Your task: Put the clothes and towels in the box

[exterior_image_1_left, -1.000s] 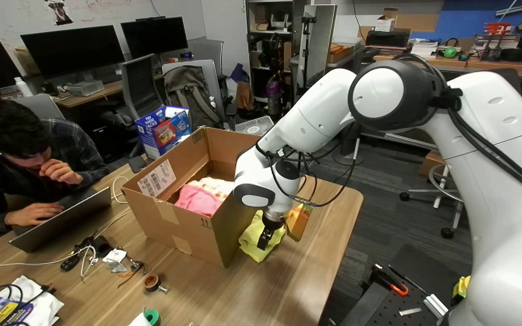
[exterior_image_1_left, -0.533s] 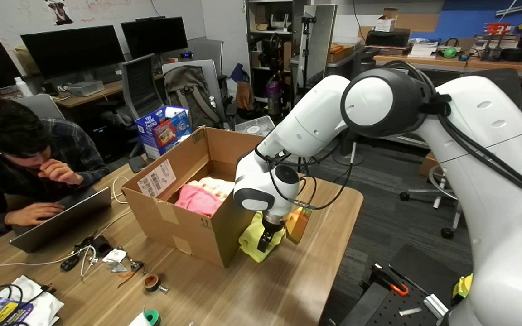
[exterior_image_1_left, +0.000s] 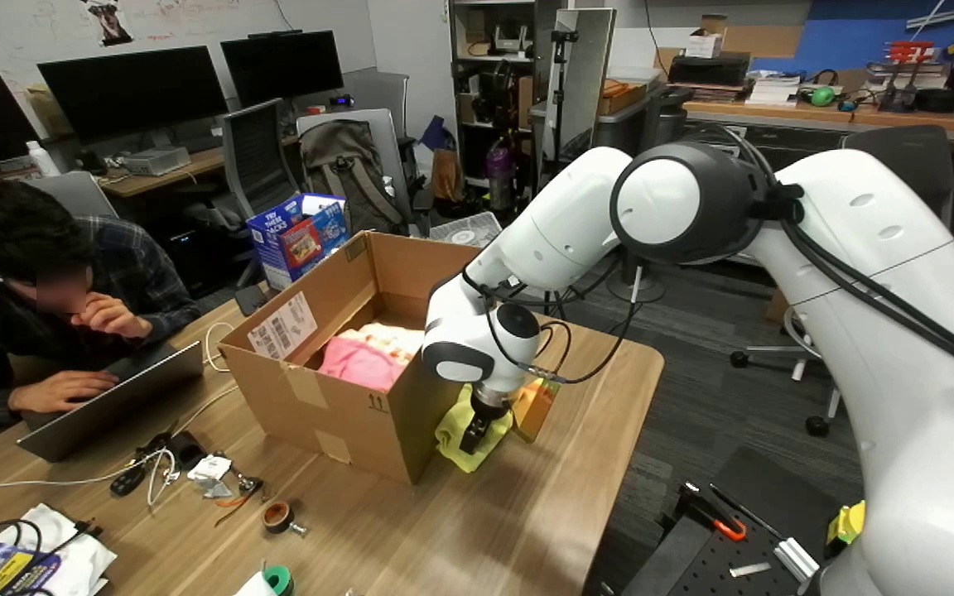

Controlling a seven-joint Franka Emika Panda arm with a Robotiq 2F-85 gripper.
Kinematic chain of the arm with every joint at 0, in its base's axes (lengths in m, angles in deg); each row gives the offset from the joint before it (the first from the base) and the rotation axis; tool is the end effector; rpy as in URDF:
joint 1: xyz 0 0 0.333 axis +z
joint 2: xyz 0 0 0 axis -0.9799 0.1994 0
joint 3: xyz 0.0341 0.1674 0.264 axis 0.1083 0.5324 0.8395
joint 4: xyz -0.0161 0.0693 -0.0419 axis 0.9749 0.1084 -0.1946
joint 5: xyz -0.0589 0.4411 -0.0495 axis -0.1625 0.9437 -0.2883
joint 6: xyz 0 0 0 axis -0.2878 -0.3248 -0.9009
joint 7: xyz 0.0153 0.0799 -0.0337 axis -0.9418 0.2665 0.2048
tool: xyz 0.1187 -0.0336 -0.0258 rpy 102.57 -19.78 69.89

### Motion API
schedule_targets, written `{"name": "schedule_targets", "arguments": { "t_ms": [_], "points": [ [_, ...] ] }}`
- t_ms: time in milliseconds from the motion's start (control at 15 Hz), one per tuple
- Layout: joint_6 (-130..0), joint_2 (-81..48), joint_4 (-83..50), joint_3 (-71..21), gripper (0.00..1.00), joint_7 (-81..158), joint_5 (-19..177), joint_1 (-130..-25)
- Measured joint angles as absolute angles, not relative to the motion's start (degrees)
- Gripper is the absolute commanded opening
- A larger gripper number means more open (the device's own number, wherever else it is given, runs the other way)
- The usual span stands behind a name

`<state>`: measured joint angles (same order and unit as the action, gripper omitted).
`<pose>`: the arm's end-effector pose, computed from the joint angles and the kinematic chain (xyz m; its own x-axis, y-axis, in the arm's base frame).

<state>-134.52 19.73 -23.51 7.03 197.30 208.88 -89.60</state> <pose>0.5591 0.0799 0.0172 0.8678 0.4233 0.2603 0.4249 -0.9037 0.0533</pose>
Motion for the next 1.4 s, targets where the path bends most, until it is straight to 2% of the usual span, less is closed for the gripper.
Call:
{"name": "schedule_targets", "arguments": {
  "t_ms": [133,200,267,400,467,733,1000,1400],
  "points": [
    [-133.93,20.25,-22.07,5.78,1.00,197.17,208.60,-88.77],
    [-133.75,20.52,-21.31,5.11,0.96,197.02,208.41,-88.32],
    [-133.59,20.77,-20.53,4.40,0.75,196.90,208.29,-87.87],
    [-133.32,20.99,-19.33,2.98,0.71,196.55,208.16,-86.88],
    [-133.22,21.09,-18.73,2.22,0.65,196.41,208.16,-86.39],
    [-133.21,21.23,-16.80,-0.02,0.31,195.69,208.16,-84.94],
    [-133.22,21.08,-15.85,-2.10,0.04,194.61,208.16,-83.41],
    [-133.44,18.86,-16.26,-6.15,0.05,191.85,208.17,-80.79]
  ]
}}
